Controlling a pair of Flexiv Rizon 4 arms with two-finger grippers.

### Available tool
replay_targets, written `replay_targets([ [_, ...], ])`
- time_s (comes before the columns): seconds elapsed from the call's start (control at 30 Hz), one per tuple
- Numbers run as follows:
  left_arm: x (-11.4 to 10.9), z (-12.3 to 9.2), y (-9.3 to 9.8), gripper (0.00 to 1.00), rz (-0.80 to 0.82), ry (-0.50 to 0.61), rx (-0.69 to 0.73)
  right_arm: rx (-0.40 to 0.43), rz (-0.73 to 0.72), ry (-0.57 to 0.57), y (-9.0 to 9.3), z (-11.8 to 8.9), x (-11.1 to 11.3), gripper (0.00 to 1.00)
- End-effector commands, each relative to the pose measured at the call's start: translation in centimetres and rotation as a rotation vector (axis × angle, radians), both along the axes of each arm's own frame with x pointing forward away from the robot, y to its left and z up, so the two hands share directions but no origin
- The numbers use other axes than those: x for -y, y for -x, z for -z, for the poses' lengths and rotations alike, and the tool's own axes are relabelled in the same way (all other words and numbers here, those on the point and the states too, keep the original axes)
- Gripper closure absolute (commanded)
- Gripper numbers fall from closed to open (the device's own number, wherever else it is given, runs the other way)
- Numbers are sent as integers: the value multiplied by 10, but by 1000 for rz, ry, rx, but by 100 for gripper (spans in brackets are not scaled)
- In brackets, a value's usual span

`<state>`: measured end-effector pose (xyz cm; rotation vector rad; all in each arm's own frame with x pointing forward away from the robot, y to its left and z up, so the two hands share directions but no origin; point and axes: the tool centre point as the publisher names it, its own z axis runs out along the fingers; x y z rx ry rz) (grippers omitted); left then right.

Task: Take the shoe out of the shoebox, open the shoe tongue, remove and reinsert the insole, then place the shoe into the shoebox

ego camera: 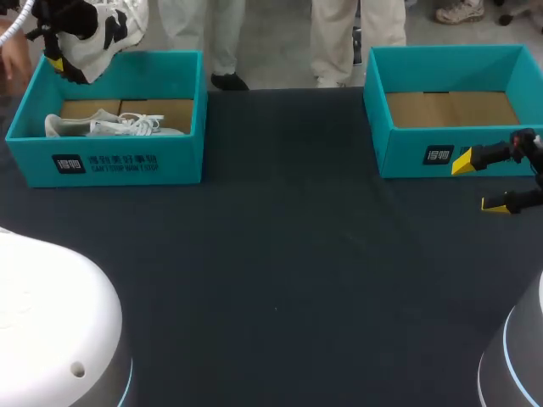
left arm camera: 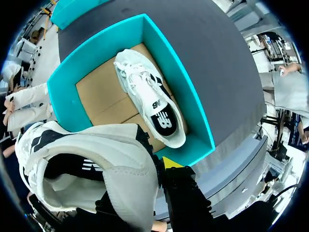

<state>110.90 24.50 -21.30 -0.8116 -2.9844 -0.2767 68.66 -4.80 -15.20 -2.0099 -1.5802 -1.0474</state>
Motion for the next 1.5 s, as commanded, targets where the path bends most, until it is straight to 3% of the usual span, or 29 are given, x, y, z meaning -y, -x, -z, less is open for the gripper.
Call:
replay_targets([
  [0.03, -7, -5, 0, 100, 376, 117, -66, 1, 4, 2, 2, 0, 0, 0],
  [0.17, -8, -2, 2, 100, 364, 57, -52, 1, 4, 2, 2, 0, 0, 0],
  [0.8, -8, -2, 2, 100, 364, 57, -52, 1, 4, 2, 2, 0, 0, 0],
  [1.07, -30, -8, -2, 100, 711, -10, -122, 1, 4, 2, 2, 0, 0, 0],
  [1.1, -32, -7, -3, 100, 777, -62, -128, 1, 4, 2, 2, 0, 0, 0],
  [1.17, -37, -7, -8, 100, 808, -9, -156, 1, 4, 2, 2, 0, 0, 0],
  [1.3, -45, 0, -15, 100, 987, -48, -211, 1, 4, 2, 2, 0, 0, 0],
  [1.5, -49, 7, -35, 100, 1039, -26, -230, 1, 4, 2, 2, 0, 0, 0],
])
